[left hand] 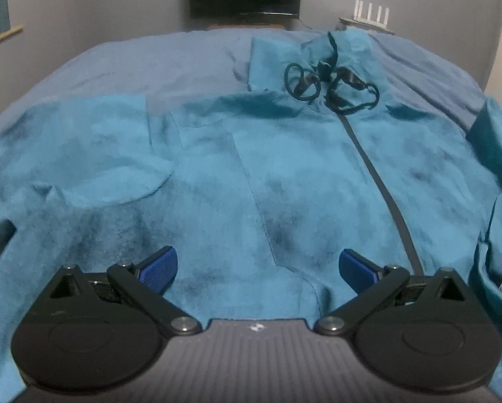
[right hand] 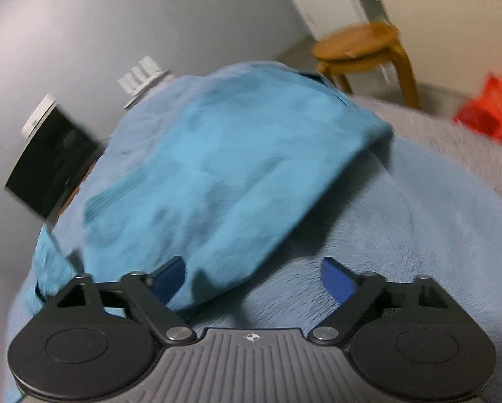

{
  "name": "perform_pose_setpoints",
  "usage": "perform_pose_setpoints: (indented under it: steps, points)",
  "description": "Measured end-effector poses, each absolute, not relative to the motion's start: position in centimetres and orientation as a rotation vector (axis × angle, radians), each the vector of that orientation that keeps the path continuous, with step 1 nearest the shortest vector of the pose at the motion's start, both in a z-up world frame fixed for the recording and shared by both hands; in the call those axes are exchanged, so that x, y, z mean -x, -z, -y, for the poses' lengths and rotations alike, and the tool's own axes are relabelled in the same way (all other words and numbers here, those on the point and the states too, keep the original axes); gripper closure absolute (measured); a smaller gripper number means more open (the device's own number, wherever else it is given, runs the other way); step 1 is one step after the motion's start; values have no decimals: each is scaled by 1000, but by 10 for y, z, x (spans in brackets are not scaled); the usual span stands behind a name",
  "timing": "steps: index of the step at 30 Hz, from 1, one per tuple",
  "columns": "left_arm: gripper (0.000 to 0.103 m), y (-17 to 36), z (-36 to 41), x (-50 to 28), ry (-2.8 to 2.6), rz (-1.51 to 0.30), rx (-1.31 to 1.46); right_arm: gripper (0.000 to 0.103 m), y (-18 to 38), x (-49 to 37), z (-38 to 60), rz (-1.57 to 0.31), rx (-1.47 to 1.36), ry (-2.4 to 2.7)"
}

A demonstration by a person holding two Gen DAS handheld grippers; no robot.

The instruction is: Fold large clothes

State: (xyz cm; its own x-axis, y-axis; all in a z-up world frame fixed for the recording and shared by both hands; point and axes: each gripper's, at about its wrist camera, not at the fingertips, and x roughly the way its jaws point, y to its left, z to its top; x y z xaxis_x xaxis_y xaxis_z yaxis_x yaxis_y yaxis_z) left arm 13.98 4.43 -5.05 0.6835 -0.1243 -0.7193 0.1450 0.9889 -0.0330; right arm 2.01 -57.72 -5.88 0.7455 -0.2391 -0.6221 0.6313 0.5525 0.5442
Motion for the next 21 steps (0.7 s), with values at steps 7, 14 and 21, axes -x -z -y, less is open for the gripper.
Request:
perform_pose_setpoints:
  steps: [7, 14, 21]
  points:
    - [0, 55, -42, -147, 157, -811, -6, 38, 92, -33, 621, -345, -1045, 562]
    - [0, 57, -43, -154, 156, -824, 19, 75, 101, -47, 653, -177, -1125, 585]
    - [0, 57, -44, -154, 159, -812, 19, 97, 30, -63, 631, -106, -879, 523]
